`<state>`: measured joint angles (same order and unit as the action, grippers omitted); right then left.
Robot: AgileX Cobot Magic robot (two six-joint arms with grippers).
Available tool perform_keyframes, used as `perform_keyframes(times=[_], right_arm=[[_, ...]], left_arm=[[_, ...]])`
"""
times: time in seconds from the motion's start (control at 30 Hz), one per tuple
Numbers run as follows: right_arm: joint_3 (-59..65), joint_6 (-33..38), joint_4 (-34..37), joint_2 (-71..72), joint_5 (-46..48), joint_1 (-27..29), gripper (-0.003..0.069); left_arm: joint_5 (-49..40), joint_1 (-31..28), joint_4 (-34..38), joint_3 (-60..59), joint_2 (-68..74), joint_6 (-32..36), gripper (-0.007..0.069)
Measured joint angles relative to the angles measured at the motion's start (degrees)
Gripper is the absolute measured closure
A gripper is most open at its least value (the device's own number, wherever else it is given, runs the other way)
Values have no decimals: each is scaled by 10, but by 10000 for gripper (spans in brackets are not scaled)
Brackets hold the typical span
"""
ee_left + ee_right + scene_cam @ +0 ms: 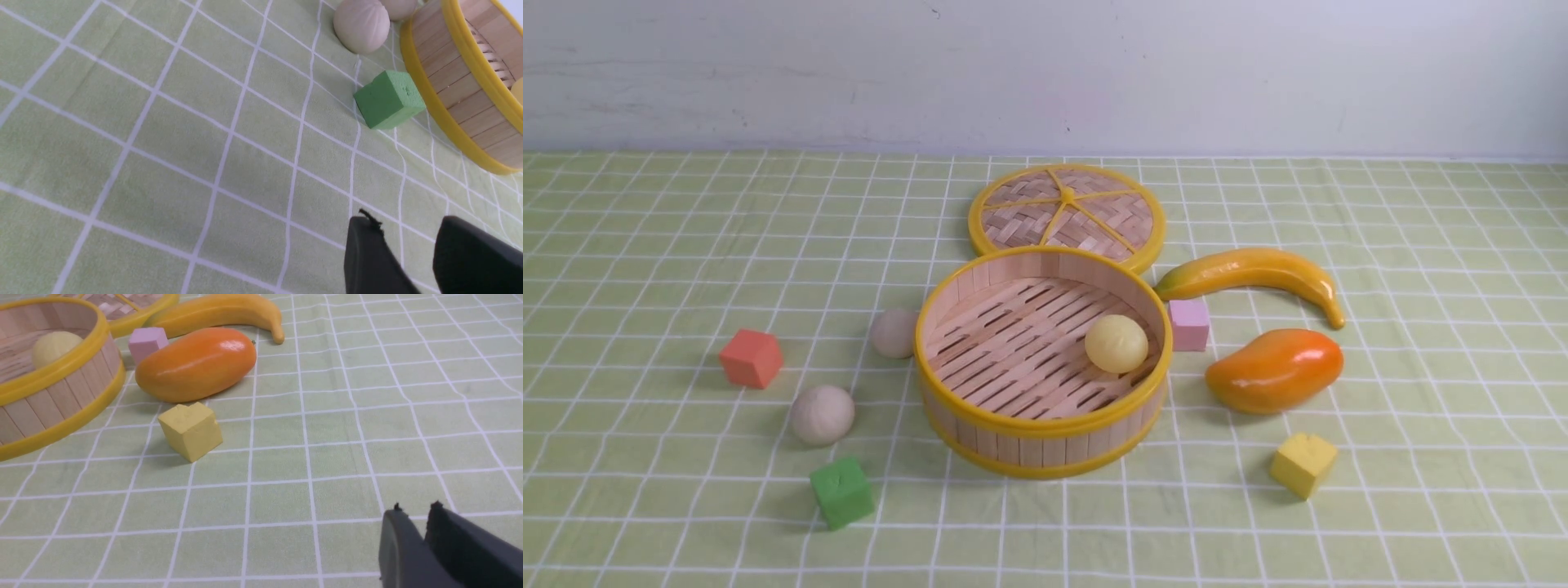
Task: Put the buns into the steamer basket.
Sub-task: Use the left arm to grab a steamed stuffed bun
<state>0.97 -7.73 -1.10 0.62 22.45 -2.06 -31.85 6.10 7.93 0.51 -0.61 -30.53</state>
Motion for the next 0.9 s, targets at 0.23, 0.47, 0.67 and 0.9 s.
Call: perform_keyframes(times=[0.23, 0.47, 0.67, 0.9], right_arm=[[0, 0, 0, 0, 0, 0, 545], [0, 0, 0, 0, 0, 0, 537], [0, 0, 0, 0, 0, 0, 530], [0, 0, 1, 0, 0, 0, 524]], left_arm=[[34, 0, -12, -6, 0, 0, 386], [106, 0, -79, -6, 0, 1, 386], [169, 0, -158, -6, 0, 5, 386], [268, 0, -152, -7, 0, -30, 386]])
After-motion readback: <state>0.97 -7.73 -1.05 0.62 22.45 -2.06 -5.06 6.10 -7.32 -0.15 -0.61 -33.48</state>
